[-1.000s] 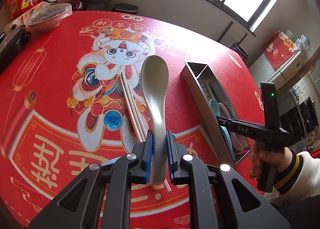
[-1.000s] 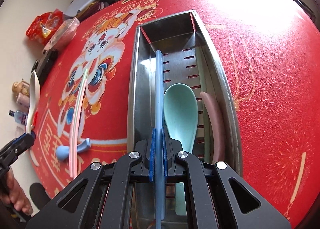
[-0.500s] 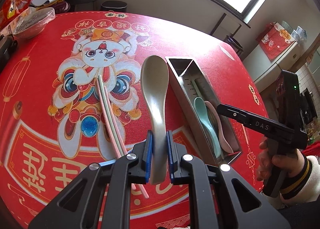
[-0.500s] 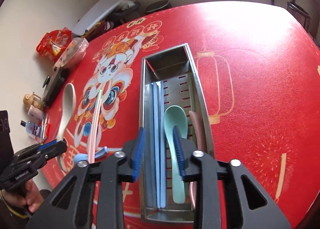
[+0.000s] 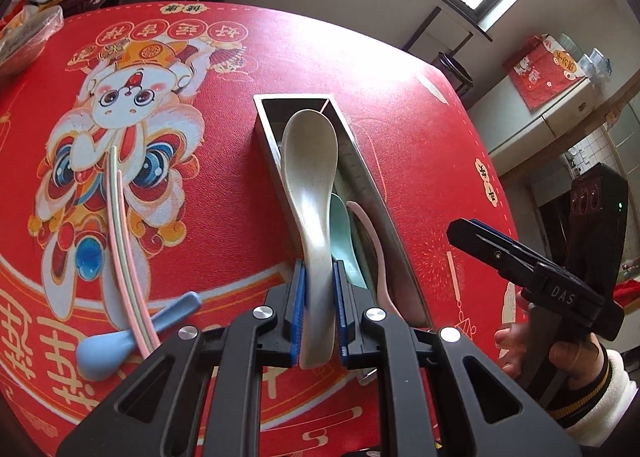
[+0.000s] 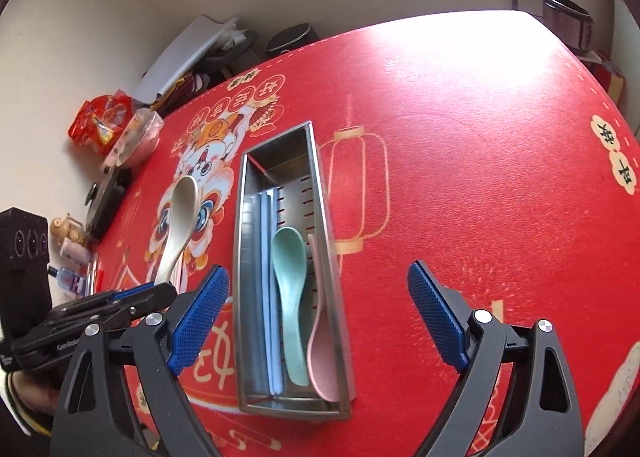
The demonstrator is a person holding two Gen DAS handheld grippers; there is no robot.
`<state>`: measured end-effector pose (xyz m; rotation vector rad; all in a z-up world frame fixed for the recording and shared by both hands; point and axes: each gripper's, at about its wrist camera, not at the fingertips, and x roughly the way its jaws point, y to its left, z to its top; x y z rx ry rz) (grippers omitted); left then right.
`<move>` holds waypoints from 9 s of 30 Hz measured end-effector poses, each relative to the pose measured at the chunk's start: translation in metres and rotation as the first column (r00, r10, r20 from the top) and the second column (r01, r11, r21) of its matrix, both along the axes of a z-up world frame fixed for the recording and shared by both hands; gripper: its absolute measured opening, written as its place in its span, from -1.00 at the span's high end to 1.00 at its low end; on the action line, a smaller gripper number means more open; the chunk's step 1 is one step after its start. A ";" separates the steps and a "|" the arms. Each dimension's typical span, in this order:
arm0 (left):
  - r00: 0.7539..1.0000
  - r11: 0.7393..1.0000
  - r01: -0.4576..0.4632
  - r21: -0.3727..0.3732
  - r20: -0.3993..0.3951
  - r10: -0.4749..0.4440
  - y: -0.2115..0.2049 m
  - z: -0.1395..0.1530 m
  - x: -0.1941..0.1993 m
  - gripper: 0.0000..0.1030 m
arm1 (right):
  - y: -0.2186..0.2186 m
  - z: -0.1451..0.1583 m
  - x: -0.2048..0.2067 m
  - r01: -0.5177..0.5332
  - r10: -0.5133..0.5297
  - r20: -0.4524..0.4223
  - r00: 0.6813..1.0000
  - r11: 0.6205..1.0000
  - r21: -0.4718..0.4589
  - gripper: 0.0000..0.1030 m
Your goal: Organize utensils
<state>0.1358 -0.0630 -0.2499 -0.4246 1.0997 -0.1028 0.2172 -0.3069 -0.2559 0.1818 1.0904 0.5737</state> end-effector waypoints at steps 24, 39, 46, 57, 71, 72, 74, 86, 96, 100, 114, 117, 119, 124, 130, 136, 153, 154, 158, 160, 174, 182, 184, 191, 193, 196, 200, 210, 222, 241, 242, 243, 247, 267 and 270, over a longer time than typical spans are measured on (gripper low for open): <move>0.977 0.991 -0.119 -0.068 -0.184 0.105 -0.051 -0.047 0.019 0.75 | -0.047 -0.011 0.020 -0.019 0.018 -0.039 0.999 0.999 -0.026 -0.70; 0.992 0.995 -0.100 -0.015 -0.084 0.098 -0.047 -0.024 0.015 0.66 | -0.043 0.000 0.017 -0.005 0.005 -0.008 1.000 1.000 -0.022 -0.70; 0.992 0.990 -0.126 0.062 0.018 0.125 -0.001 0.004 -0.012 0.52 | -0.014 0.007 0.012 -0.031 0.030 0.013 0.999 0.999 0.017 -0.70; 0.987 0.976 -0.163 0.143 0.038 0.159 0.089 0.014 -0.066 0.29 | 0.054 0.008 -0.009 -0.095 0.096 -0.007 0.995 0.994 0.051 -0.70; 0.999 0.978 -0.014 0.209 -0.040 0.023 0.132 -0.023 -0.086 0.28 | 0.130 0.008 -0.047 -0.177 0.177 -0.060 0.982 0.984 0.008 -0.70; 0.999 0.979 -0.018 0.204 -0.035 0.026 0.136 -0.023 -0.087 0.28 | 0.134 0.008 -0.049 -0.175 0.175 -0.058 0.983 0.984 -0.009 -0.70; 0.999 0.981 -0.026 0.193 -0.023 0.031 0.144 -0.024 -0.089 0.25 | 0.147 0.007 -0.051 -0.185 0.183 -0.044 0.982 0.981 -0.053 -0.70; 0.994 0.988 -0.107 0.111 0.020 0.105 0.186 -0.032 -0.102 0.22 | 0.250 -0.043 -0.058 -0.349 0.348 -0.061 0.935 0.885 -0.306 -0.37; 0.990 0.987 -0.138 0.079 0.032 0.136 0.209 -0.037 -0.110 0.21 | 0.265 -0.068 -0.056 -0.337 0.315 -0.119 0.942 0.869 -0.363 -0.27; 0.990 0.987 -0.140 0.073 0.034 0.137 0.212 -0.037 -0.109 0.21 | 0.268 -0.068 -0.055 -0.330 0.310 -0.115 0.944 0.868 -0.371 -0.27; 0.989 0.988 -0.144 0.056 0.026 0.143 0.207 -0.040 -0.106 0.21 | 0.277 -0.067 -0.062 -0.374 0.348 -0.138 0.927 0.852 -0.366 0.49; 0.989 0.987 -0.148 0.055 0.024 0.147 0.207 -0.041 -0.107 0.21 | 0.282 -0.069 -0.069 -0.396 0.372 -0.140 0.918 0.839 -0.372 0.52; 0.988 0.987 -0.153 0.055 0.022 0.152 0.207 -0.041 -0.107 0.21 | 0.281 -0.068 -0.068 -0.394 0.366 -0.146 0.919 0.845 -0.362 0.55; 0.986 0.985 -0.165 0.047 0.015 0.164 0.209 -0.042 -0.108 0.21 | 0.280 -0.069 -0.069 -0.399 0.362 -0.169 0.917 0.852 -0.340 0.74; 0.986 0.985 -0.165 0.043 0.015 0.165 0.208 -0.043 -0.109 0.21 | 0.272 -0.072 -0.070 -0.397 0.351 -0.204 0.914 0.877 -0.271 0.89; 0.987 0.987 -0.158 0.032 0.004 0.158 0.205 -0.043 -0.106 0.21 | 0.265 -0.072 -0.068 -0.390 0.344 -0.208 0.916 0.887 -0.247 0.89; 0.997 0.996 -0.066 -0.056 -0.032 0.064 0.158 -0.048 -0.066 0.41 | 0.190 -0.023 -0.059 -0.244 0.240 -0.089 0.967 0.969 -0.040 0.89; 0.998 0.996 -0.062 -0.064 -0.038 0.060 0.155 -0.050 -0.062 0.46 | 0.185 -0.021 -0.058 -0.238 0.234 -0.083 0.969 0.971 -0.034 0.89; 0.994 0.993 -0.087 -0.074 -0.071 0.081 0.149 -0.059 -0.049 0.78 | 0.173 -0.015 -0.059 -0.230 0.228 -0.064 0.972 0.973 -0.023 0.89; 0.991 0.989 -0.115 -0.091 -0.085 0.107 0.151 -0.064 -0.043 0.79 | 0.168 -0.014 -0.060 -0.228 0.226 -0.059 0.972 0.973 -0.022 0.89; 0.966 0.974 -0.225 -0.007 -0.130 0.222 0.146 -0.076 -0.019 0.79 | 0.137 -0.011 -0.054 -0.196 0.195 -0.048 0.980 0.980 -0.019 0.89; 0.951 0.961 -0.274 0.037 -0.141 0.277 0.151 -0.076 -0.015 0.72 | 0.125 -0.008 -0.055 -0.184 0.183 -0.041 0.982 0.983 -0.017 0.89; 0.949 0.961 -0.272 0.044 -0.153 0.276 0.149 -0.078 -0.012 0.71 | 0.123 -0.008 -0.055 -0.182 0.181 -0.039 0.983 0.983 -0.017 0.89; 0.952 0.961 -0.260 0.095 -0.139 0.272 0.141 -0.077 -0.010 0.71 | 0.114 -0.006 -0.059 -0.161 0.161 -0.034 0.986 0.987 -0.012 0.89; 0.953 0.960 -0.259 0.104 -0.135 0.272 0.140 -0.077 -0.012 0.71 | 0.112 -0.005 -0.059 -0.155 0.154 -0.033 0.987 0.988 -0.010 0.89; 0.956 0.962 -0.251 0.110 -0.130 0.264 0.137 -0.077 -0.012 0.77 | 0.110 -0.004 -0.060 -0.149 0.149 -0.030 0.988 0.989 -0.005 0.89; 0.956 0.963 -0.258 0.071 -0.123 0.265 0.142 -0.076 -0.018 0.84 | 0.108 -0.003 -0.061 -0.140 0.140 -0.027 0.990 0.990 0.002 0.89; 0.967 0.968 -0.242 0.064 -0.067 0.246 0.152 -0.054 -0.037 0.88 | 0.108 -0.002 -0.062 -0.128 0.128 -0.025 0.991 0.992 0.026 0.89; 0.963 0.964 -0.265 -0.027 0.049 0.266 0.153 -0.009 -0.049 0.88 | 0.086 0.013 -0.047 -0.064 0.063 0.013 0.998 0.998 0.023 0.89; 0.965 0.969 -0.241 -0.048 0.090 0.245 0.128 0.013 -0.049 0.88 | 0.098 -0.029 -0.016 -0.162 0.158 -0.052 0.986 0.984 -0.072 0.89; 0.963 0.967 -0.249 -0.047 0.091 0.252 0.128 0.013 -0.051 0.88 | 0.101 -0.031 -0.016 -0.176 0.171 -0.058 0.983 0.982 -0.076 0.89; 0.962 0.966 -0.256 -0.048 0.090 0.259 0.129 0.013 -0.052 0.88 | 0.103 -0.033 -0.015 -0.187 0.183 -0.063 0.981 0.979 -0.080 0.89; 0.954 0.958 -0.284 -0.045 0.087 0.287 0.131 0.014 -0.058 0.88 | 0.108 -0.042 -0.011 -0.221 0.213 -0.102 0.972 0.972 -0.076 0.88; 0.952 0.954 -0.296 -0.042 0.068 0.298 0.125 0.012 -0.054 0.88 | 0.098 -0.059 0.002 -0.215 0.210 -0.210 0.955 0.977 -0.002 0.88; 0.953 0.955 -0.292 -0.040 0.068 0.294 0.124 0.012 -0.053 0.88 | 0.097 -0.064 0.003 -0.214 0.202 -0.228 0.952 0.977 -0.027 0.88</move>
